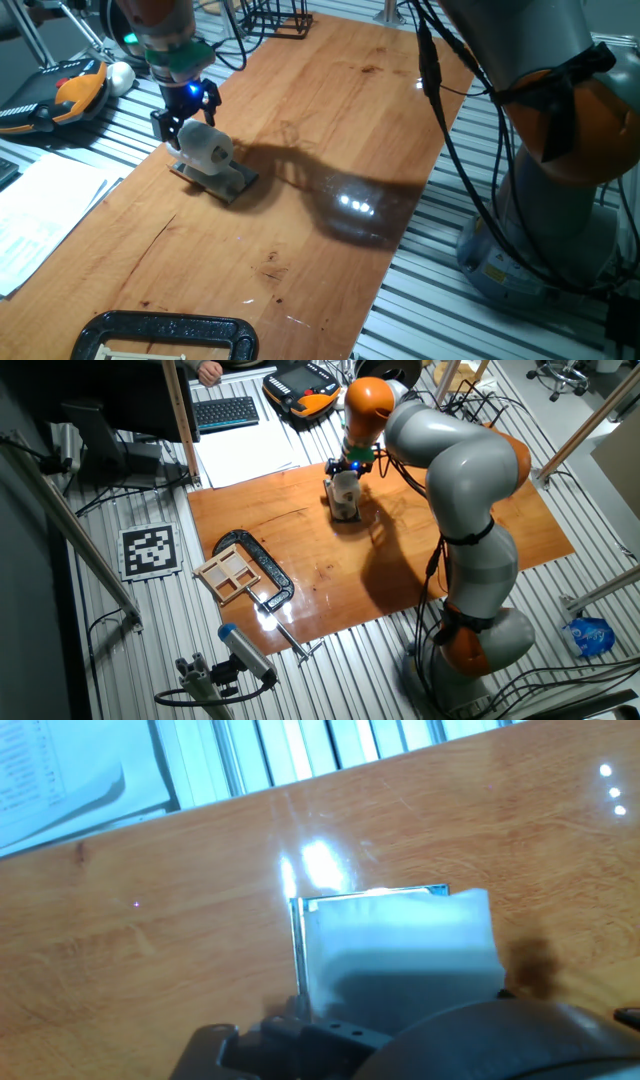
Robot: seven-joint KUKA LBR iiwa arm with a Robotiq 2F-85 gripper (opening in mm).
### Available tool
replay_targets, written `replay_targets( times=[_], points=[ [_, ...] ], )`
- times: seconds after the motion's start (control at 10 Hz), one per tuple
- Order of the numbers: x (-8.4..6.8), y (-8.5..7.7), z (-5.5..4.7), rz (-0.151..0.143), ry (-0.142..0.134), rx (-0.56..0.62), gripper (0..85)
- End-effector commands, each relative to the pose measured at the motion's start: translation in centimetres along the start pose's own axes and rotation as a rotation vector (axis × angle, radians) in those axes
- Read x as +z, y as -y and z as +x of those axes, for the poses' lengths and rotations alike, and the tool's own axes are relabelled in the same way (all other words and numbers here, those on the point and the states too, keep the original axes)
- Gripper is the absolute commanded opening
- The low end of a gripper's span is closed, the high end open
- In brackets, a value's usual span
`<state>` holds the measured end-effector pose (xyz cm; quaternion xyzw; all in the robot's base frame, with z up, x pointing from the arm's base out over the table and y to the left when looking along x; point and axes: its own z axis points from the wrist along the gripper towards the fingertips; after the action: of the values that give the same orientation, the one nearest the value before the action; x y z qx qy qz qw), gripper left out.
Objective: Take the roll of paper down from the shelf
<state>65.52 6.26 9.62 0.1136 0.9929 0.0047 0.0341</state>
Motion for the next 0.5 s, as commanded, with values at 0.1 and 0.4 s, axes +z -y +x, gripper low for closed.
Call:
replay_targets(
  times=[0.1,0.4],
  points=[
    [0.7,0.0,0.1,-0.005,0.001,0.002,85.0],
    [1.7,-0.1,0.4,0.005,0.019,-0.007,85.0]
  ],
)
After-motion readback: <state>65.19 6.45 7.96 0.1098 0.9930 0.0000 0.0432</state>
